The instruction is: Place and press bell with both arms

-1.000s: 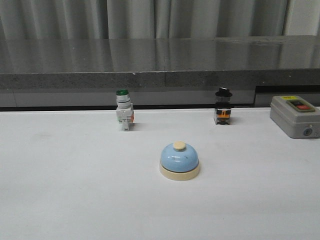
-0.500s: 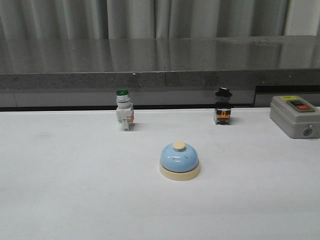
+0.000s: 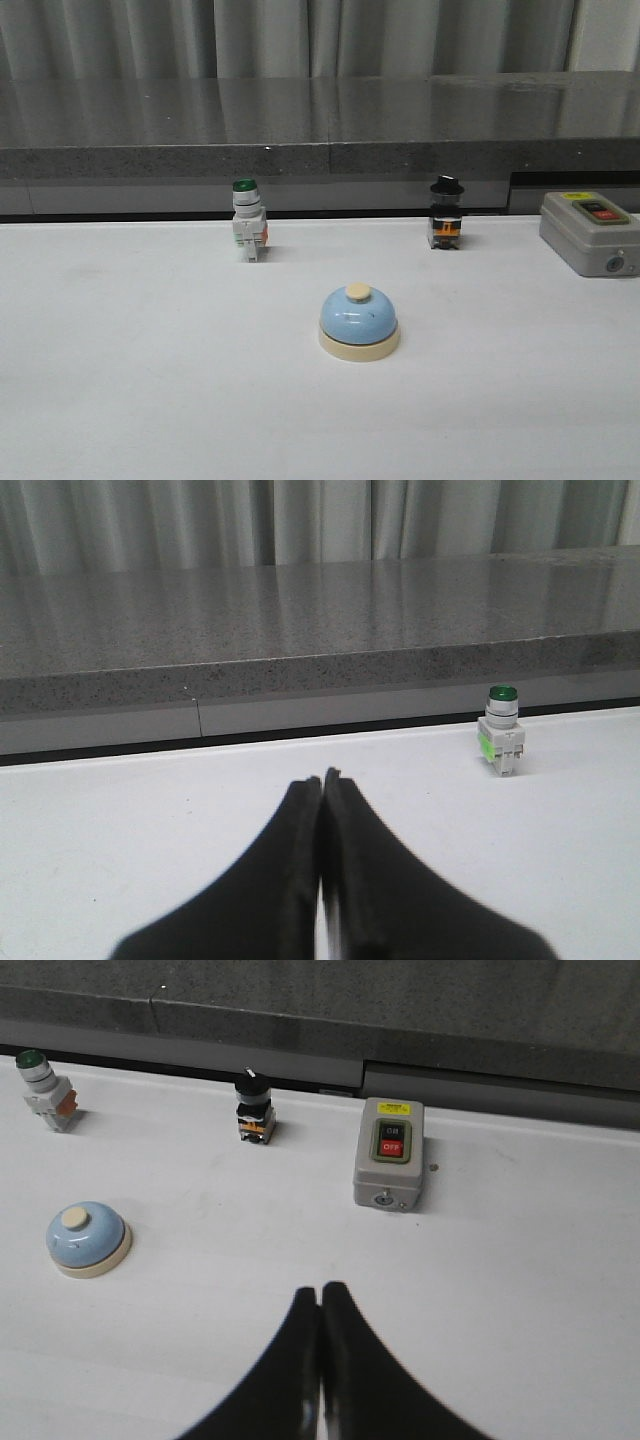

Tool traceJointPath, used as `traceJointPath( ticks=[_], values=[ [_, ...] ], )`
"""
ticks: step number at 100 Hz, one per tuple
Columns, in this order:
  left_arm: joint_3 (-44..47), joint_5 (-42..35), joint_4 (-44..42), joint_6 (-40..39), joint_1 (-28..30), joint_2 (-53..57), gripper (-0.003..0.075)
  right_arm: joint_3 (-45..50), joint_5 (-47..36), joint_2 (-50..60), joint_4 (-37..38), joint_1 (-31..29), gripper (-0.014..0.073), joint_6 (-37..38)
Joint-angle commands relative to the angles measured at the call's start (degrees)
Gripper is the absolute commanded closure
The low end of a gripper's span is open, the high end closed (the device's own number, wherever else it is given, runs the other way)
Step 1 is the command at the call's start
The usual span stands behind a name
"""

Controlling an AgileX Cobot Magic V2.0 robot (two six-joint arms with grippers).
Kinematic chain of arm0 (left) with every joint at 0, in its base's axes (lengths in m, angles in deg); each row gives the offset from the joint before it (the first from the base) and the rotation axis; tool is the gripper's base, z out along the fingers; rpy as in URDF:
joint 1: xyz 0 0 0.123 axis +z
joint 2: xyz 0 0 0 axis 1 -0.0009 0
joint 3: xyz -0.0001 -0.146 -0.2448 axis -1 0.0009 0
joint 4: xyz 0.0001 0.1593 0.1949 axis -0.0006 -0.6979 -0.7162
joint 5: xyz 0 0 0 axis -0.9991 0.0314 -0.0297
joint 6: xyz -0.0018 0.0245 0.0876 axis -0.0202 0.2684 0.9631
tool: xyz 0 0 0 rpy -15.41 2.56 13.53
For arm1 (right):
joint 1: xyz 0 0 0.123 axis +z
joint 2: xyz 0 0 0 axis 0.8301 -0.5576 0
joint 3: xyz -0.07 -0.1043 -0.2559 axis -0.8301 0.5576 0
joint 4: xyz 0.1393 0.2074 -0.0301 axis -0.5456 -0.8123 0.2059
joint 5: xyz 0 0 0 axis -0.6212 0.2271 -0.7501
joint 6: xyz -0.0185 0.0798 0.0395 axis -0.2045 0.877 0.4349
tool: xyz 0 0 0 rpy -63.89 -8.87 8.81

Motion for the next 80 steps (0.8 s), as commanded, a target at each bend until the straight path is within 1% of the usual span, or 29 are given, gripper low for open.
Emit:
traceJointPath(
  ticks=[1, 13, 29, 53, 80],
  values=[
    [2.4, -4.6, 0.0, -0.5, 0.2, 1.7, 0.0741, 0.3, -7.3, 0.9, 1.3, -0.3, 0.0654, 0.1],
    [2.4, -4.6, 0.0, -0.5, 0.2, 1.7, 0.0741, 5.9, -15.8, 6.0, 0.7, -1.4, 0.0654, 0.1],
    [2.4, -4.6, 0.0, -0.5, 0.2, 1.7, 0.0741, 14.1, -25.1, 13.3, -1.7, -5.1, 0.0654, 0.1],
    [2.4, -4.6, 0.0, -0.5, 0.2, 1.7, 0.0741, 23.6, -31.6, 22.2, -5.7, -11.4, 0.0654, 0.1],
    [2.4, -4.6, 0.0, -0.5, 0.2, 1.7, 0.0741, 31.9, -41.9, 23.1, -6.2, -12.3, 0.0654, 0.1]
  ],
)
